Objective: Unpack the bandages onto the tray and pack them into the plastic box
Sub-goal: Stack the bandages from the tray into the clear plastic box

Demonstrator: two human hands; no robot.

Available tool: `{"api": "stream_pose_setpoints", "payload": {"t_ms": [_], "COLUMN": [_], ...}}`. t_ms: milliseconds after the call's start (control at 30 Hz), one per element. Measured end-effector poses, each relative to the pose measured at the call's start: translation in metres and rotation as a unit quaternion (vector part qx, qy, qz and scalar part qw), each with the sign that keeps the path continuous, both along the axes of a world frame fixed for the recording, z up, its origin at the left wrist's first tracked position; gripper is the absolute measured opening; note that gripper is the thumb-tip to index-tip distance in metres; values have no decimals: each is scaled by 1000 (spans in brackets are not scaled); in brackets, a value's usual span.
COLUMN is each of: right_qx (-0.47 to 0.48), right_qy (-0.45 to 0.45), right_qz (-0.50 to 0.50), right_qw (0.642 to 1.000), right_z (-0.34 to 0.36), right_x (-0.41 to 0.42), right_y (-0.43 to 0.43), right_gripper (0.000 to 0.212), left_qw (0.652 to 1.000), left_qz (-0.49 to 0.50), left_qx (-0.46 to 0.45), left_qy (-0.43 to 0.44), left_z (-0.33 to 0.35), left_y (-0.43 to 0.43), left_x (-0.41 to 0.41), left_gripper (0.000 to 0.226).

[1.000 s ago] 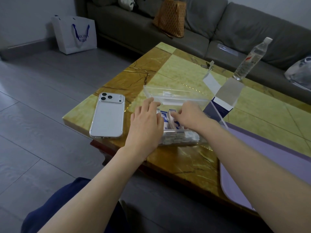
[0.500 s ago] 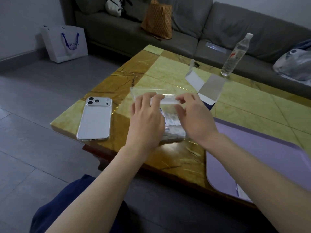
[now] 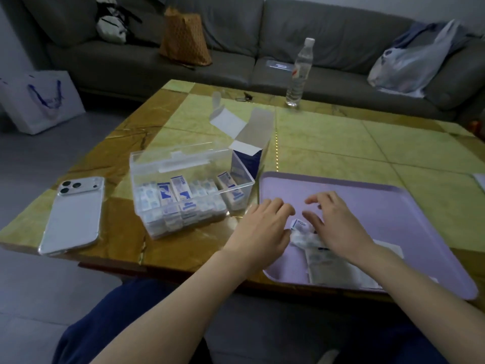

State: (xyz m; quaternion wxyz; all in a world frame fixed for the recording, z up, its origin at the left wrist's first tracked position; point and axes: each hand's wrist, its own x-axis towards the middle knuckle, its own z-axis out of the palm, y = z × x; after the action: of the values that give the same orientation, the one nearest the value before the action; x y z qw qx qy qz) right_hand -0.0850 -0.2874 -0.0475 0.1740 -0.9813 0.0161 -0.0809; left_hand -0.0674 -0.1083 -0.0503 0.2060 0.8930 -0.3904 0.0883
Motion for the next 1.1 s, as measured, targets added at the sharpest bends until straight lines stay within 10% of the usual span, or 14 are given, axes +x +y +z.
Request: {"api": "stream_pose_setpoints", "payload": {"t_ms": [300,867,1100], "right_qx": [-17,58,132], "right_qy": [208,188,59], "right_qz": [87,63,38], "right_qw": [974,978,989], "right_z": [-4,1,-1], "right_x": [-29,-17,4], "right_y": [-56,-44,-37], "right_gripper": [100,38,28], "left_qw": [983,966,977], "left_qz": [-49,6,97], "left_qx": [140,62,-47], "left_qy": [110,252,182], "left_z": [-14,-11,-6], "left_y": [-48,-55,-47], "left_x": [6,10,23], "left_gripper": [70,40,29]}}
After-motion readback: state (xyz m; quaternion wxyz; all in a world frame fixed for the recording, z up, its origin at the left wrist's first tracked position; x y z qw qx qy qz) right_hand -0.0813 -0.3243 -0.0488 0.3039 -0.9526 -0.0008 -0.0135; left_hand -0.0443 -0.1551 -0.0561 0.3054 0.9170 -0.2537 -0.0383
